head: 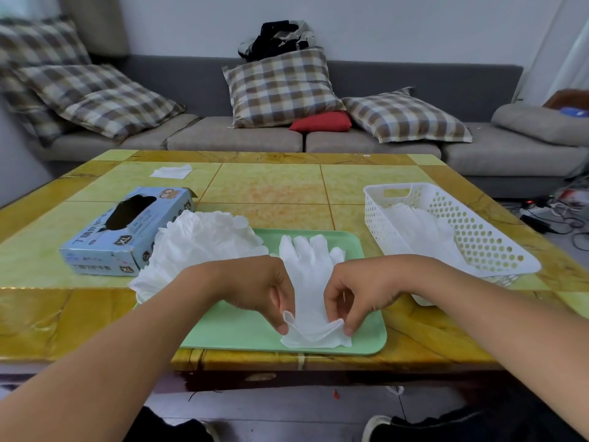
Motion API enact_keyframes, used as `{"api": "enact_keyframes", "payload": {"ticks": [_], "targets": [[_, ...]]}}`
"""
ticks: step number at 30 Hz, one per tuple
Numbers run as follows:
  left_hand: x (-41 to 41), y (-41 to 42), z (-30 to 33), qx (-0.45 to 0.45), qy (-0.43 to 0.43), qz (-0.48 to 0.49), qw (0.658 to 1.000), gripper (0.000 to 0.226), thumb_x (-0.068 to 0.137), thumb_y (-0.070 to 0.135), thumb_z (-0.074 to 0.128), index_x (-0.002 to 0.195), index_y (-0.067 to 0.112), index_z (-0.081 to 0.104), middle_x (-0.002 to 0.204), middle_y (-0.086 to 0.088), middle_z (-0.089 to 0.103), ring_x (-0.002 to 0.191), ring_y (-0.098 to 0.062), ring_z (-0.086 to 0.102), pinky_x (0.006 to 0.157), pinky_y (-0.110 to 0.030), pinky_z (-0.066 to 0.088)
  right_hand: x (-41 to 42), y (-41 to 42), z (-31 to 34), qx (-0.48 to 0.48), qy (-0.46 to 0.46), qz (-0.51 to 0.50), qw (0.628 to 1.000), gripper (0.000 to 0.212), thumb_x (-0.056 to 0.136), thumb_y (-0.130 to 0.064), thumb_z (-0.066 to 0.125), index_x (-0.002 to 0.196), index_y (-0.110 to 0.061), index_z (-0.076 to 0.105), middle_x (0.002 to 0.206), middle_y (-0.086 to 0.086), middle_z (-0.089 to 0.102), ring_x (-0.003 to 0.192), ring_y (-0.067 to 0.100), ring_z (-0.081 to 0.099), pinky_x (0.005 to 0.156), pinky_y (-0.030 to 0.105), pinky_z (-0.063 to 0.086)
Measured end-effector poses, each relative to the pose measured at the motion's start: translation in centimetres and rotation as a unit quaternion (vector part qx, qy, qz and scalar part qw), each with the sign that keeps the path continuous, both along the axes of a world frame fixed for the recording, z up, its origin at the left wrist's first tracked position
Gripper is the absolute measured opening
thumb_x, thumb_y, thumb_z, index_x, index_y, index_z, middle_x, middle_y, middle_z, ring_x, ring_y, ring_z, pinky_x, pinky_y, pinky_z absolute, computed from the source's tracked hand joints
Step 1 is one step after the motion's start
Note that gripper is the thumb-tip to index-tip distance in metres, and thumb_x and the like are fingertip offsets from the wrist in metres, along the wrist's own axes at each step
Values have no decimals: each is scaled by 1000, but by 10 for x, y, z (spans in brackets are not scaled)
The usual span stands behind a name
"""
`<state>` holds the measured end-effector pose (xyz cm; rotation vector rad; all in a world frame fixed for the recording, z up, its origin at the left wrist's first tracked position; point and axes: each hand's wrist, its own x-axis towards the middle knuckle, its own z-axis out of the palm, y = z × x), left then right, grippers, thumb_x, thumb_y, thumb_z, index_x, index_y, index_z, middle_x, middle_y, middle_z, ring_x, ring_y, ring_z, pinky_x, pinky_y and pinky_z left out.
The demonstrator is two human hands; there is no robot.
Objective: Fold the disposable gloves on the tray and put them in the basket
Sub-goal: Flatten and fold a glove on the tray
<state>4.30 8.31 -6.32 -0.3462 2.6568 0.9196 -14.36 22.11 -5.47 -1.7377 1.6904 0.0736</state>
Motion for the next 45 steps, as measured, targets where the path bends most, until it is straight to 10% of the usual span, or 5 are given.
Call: {"api": "enact_keyframes", "payload": {"ticks": [24,29,35,38,45], "targets": [[13,14,-33,-126,127,-59,982,18,79,44,79,92,31,74,93,14,63,87,0,58,76,-16,47,14,13,-24,-95,63,58,992,14,79,-18,80,85,-23,68,87,-3,68,75,7,62,66,23,52],[18,19,-26,-141,188,-13,972,60,63,72,81,104,31,64,101,13,54,93,-1,52,83,-21,46,9,11,-5,-98,-118,-20,988,5,86,-7,73,91,-5,72,85,4,68,67,-2,57,68,13,43],[8,24,20,155,377,199,891,26,81,30,82,99,13,75,96,-9,73,87,-16,69,78,-31,53,-13,4,34,-132,-525,-221,811,25,68,-20,65,87,-6,57,85,10,54,79,20,53,76,28,44],[-4,28,45,322,408,286,805,26,89,22,70,107,4,74,105,-17,74,89,-24,70,83,-40,56,-19,1,48,-138,-611,-251,738,71,71,-29,70,133,3,57,119,16,48,106,32,43,96,40,33],[-27,37,73,377,391,356,760,25,99,27,61,106,7,74,99,-17,76,82,-27,72,73,-37,60,6,10,42,-195,-570,-284,746,66,81,-23,82,138,-1,57,127,12,68,109,27,66,94,38,56]]}}
